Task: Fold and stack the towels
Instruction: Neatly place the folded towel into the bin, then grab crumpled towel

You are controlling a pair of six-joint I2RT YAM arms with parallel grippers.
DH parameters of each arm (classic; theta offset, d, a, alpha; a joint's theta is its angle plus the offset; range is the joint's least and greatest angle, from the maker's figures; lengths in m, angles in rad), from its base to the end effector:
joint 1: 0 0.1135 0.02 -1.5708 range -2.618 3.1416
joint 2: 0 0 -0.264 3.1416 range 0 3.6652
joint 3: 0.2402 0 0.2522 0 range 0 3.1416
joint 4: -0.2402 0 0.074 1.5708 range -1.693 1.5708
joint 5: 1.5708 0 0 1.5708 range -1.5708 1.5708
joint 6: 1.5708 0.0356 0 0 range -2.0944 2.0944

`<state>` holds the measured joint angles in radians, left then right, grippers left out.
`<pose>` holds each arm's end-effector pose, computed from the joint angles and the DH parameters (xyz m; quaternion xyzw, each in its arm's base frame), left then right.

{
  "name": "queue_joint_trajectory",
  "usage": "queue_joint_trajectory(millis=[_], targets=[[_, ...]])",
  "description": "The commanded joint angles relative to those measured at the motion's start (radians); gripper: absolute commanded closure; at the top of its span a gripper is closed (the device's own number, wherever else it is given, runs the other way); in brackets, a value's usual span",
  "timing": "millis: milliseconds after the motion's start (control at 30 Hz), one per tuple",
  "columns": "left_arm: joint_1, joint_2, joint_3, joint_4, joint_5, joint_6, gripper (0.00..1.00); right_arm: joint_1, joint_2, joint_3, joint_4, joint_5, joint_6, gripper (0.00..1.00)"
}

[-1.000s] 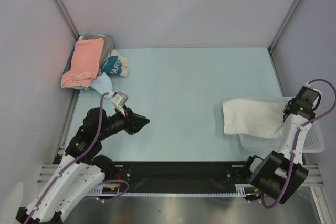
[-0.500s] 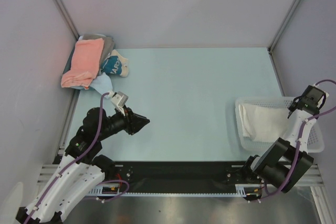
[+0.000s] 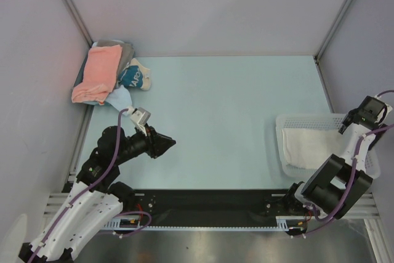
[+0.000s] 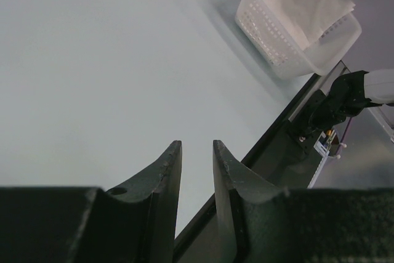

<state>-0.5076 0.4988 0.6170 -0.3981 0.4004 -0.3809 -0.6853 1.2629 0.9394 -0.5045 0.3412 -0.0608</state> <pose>0.1042 -0.0738 0.2988 0.1690 0.7737 -0.3968 0.4640 0.1969 -0.1763 0.2649 0.3407 0.8550 -0.2777 0.2754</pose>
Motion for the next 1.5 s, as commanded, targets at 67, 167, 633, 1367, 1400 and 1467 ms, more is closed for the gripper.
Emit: queue_joint_trajectory(millis=[67,167,633,1367,1400,1467], targets=[[-0.006,0.003,0.000,0.035,0.028,0.025,0.67,-0.007,-0.016,0.076,0.021,0.039,0.050,0.00],[-0.006,0.003,0.000,0.036,0.026,0.027,0.67,-0.007,-0.040,0.097,0.023,0.058,0.099,0.00],[-0.008,0.021,0.000,0.021,-0.049,0.013,0.65,0.760,-0.004,0.450,-0.077,0.289,0.388,0.00],[0.432,0.634,0.452,0.039,-0.842,-0.208,0.53,1.289,0.158,0.136,0.293,-0.168,0.495,0.00],[0.457,0.680,0.467,0.038,-0.845,-0.223,0.53,1.300,0.158,0.125,0.293,-0.174,0.490,0.00],[0.500,0.727,0.492,0.047,-0.871,-0.245,0.52,1.322,0.147,0.108,0.311,-0.195,0.492,0.00]])
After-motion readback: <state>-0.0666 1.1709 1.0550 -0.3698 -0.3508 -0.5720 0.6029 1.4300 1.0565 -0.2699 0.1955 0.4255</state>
